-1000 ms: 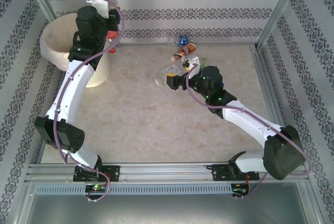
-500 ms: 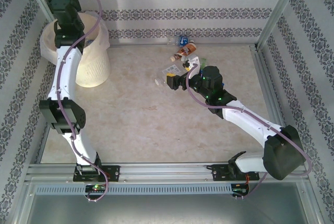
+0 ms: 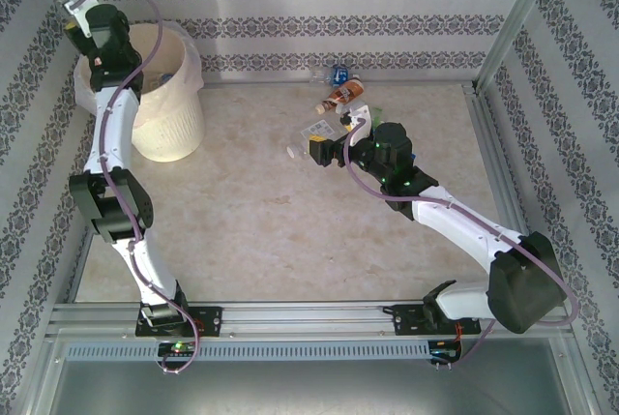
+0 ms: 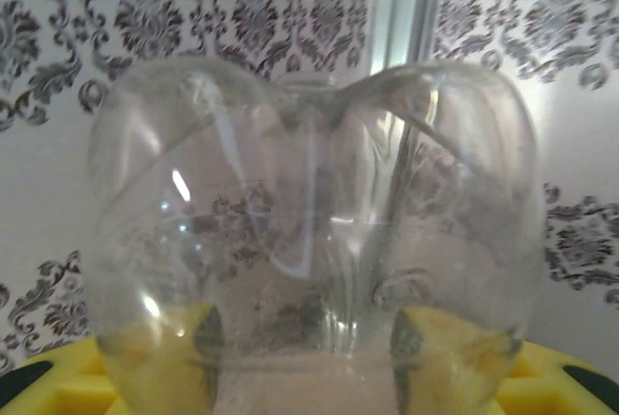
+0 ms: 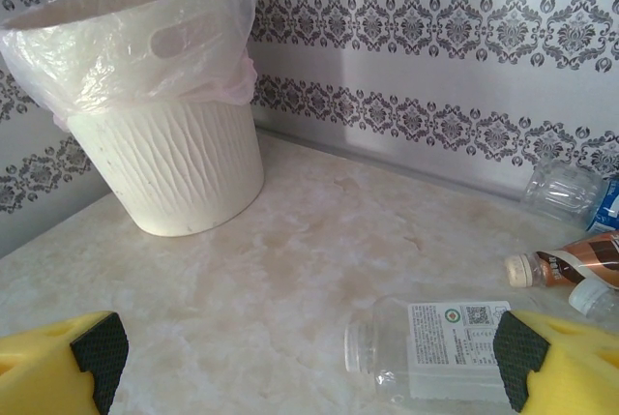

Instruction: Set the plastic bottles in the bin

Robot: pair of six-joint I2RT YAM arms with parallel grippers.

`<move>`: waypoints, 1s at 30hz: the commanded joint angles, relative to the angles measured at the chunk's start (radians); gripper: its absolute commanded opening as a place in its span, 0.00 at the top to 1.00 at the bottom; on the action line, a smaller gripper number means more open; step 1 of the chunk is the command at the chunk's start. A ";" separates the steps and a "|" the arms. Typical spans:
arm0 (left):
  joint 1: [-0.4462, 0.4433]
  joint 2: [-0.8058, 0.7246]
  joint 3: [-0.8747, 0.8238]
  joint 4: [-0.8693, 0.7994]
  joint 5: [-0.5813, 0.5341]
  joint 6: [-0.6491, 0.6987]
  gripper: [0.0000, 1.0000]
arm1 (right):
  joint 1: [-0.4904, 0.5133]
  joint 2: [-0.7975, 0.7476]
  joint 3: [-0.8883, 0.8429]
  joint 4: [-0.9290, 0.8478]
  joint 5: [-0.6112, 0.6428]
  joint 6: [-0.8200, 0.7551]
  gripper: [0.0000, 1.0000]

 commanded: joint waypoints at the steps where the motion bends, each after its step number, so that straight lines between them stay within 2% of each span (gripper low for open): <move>1: 0.004 0.025 -0.029 -0.024 -0.076 -0.055 0.48 | 0.010 -0.013 0.000 0.004 0.014 -0.022 0.02; 7: 0.005 0.076 0.008 -0.147 -0.132 -0.136 0.43 | 0.011 -0.018 -0.002 -0.002 0.019 -0.022 0.02; 17: 0.006 0.208 0.290 -0.491 -0.211 -0.292 0.20 | 0.010 -0.026 -0.002 -0.010 0.022 -0.023 0.02; 22: 0.003 0.182 0.298 -0.526 -0.170 -0.337 0.10 | 0.010 -0.032 -0.007 -0.006 0.032 -0.017 0.02; 30: -0.028 0.090 0.294 -0.525 0.029 -0.346 0.04 | -0.021 -0.072 -0.037 -0.016 0.115 0.065 0.02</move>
